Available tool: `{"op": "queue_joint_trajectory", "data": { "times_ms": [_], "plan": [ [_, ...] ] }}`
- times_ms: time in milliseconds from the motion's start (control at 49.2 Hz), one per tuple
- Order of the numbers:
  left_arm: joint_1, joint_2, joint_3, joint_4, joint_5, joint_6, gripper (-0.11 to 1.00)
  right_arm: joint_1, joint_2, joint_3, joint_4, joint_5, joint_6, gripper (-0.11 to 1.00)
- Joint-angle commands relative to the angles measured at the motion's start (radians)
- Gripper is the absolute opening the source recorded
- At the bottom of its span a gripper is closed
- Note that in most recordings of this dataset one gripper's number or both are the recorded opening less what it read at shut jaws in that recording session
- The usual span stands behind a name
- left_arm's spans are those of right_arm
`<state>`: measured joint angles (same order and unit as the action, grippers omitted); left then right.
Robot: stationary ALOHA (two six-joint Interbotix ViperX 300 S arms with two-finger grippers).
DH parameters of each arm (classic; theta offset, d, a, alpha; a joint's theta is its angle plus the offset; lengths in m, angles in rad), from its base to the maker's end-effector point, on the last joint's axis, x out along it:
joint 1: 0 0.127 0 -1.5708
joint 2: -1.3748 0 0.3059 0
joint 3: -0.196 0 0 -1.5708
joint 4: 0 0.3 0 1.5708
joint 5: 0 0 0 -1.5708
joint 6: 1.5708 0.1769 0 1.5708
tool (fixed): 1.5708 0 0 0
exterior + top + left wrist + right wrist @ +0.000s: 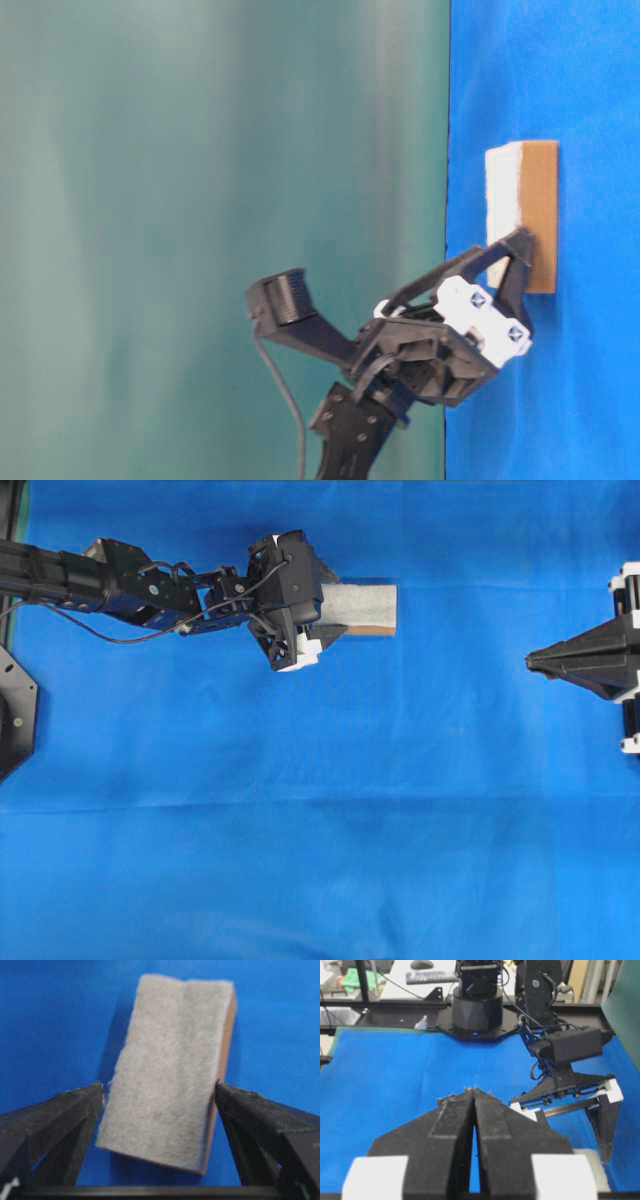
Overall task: Hand over the sponge with the left arm and wipe it with the right arm.
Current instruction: 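Lift the sponge with the left gripper and hold it toward center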
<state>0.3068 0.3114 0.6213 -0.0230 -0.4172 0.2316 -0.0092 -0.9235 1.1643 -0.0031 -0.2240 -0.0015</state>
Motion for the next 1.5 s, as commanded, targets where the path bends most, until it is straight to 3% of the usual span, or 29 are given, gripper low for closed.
{"op": "queue_joint_trajectory", "data": {
  "times_ms": [0, 264, 427, 488, 894, 1219, 1483],
  "plan": [
    [0.011, -0.006, -0.014, -0.002, -0.003, 0.003, 0.94, -0.002, 0.006, -0.018, -0.002, -0.005, -0.002, 0.00],
    [0.018, -0.006, -0.020, -0.002, 0.028, -0.005, 0.89, -0.002, 0.008, -0.017, -0.002, -0.005, -0.002, 0.00],
    [0.006, -0.005, -0.029, -0.002, 0.058, 0.003, 0.51, -0.002, 0.008, -0.018, -0.002, -0.005, -0.002, 0.00],
    [0.006, -0.008, -0.034, -0.002, 0.074, 0.002, 0.43, -0.002, 0.008, -0.018, -0.002, -0.005, -0.002, 0.00],
    [-0.018, -0.169, -0.054, -0.005, 0.298, -0.084, 0.42, -0.002, 0.011, -0.018, -0.002, 0.005, -0.002, 0.00],
    [-0.135, -0.385, -0.043, -0.005, 0.423, -0.178, 0.42, -0.003, 0.018, -0.018, -0.002, 0.005, -0.005, 0.00],
    [-0.245, -0.413, -0.026, -0.006, 0.431, -0.282, 0.42, -0.006, 0.041, -0.020, -0.002, 0.005, -0.002, 0.00]
  ]
}}
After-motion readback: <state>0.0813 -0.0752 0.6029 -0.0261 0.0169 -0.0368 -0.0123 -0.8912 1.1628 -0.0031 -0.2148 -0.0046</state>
